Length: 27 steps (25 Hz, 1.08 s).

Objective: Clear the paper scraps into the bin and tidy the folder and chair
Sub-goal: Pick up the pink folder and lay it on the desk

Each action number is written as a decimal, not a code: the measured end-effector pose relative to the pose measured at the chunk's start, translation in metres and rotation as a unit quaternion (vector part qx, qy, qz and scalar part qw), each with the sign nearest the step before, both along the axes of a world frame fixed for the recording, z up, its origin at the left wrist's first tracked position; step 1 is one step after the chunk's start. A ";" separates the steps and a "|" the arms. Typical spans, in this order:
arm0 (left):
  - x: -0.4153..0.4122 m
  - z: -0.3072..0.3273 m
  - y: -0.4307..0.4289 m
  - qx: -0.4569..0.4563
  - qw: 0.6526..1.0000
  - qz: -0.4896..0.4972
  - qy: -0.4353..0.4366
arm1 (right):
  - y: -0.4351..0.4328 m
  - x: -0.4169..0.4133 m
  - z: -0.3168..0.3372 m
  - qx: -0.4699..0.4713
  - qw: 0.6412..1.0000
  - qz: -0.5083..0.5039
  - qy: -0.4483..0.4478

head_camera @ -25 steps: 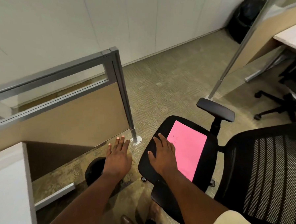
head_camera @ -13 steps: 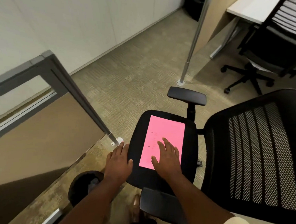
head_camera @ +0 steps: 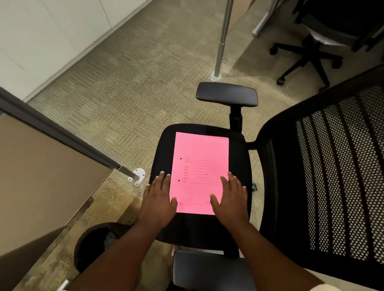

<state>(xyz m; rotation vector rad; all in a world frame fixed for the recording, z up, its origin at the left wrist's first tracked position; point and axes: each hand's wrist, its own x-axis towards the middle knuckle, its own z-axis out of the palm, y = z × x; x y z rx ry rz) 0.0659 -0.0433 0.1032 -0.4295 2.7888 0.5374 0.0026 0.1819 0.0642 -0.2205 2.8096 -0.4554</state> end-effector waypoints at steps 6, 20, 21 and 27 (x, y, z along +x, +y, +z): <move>-0.024 -0.068 0.013 -0.002 1.000 0.013 -0.028 | 0.010 -0.010 -0.063 0.001 0.999 -0.039 -0.024; -0.053 -0.132 0.011 0.079 0.983 0.167 -0.021 | -0.011 -0.024 -0.125 -0.056 0.979 -0.183 -0.071; -0.055 -0.129 0.010 0.092 0.978 0.184 -0.024 | -0.011 -0.026 -0.123 -0.063 0.976 -0.198 -0.067; -0.045 -0.092 0.007 0.143 0.968 0.203 -0.034 | -0.018 -0.029 -0.085 -0.072 0.970 -0.219 -0.077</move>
